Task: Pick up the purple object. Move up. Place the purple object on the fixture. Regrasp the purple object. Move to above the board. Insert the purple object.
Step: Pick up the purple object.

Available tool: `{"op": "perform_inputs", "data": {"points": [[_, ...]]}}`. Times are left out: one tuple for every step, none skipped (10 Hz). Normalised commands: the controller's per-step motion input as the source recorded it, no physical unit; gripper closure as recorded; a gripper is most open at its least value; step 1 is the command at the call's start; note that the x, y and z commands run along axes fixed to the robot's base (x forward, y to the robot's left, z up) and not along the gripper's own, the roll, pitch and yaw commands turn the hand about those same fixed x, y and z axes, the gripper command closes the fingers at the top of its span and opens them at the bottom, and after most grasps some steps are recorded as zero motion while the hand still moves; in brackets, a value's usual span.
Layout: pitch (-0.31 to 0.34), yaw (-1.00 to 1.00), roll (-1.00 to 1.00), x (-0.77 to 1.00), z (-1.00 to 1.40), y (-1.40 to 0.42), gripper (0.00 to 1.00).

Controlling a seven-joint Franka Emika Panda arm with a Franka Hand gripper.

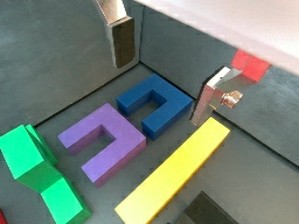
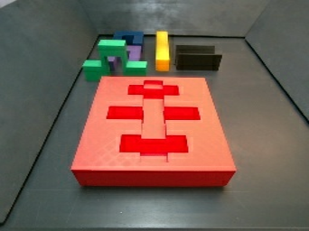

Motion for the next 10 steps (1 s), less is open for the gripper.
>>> {"op": "perform_inputs", "data": {"points": [[0.000,0.00,0.00,0.00,0.00,-0.03,0.00],[0.000,0.00,0.05,0.10,-0.08,-0.31,0.00],[0.083,-0.03,0.15,0.42,-0.21,-0.43,0.00],[0.154,-0.11,0.26,0.47,-0.21,-0.56,0.00],[0.119,-0.10,0.17,0.60,-0.21,-0.47,0.00],[0.000,-0.06,0.00,0.41,-0.31,-0.28,0.00],[-0.077,0.00,-0.04,0.19,-0.38,-0.12,0.00],[-0.144,0.00,-0.08,-0.08,-0.27,-0.13,0.00],[-0.189,0.02,-0.13,-0.12,-0.26,-0.08,0.00],[-0.216,0.02,-0.13,-0.35,-0.37,-0.17,0.00]]}}
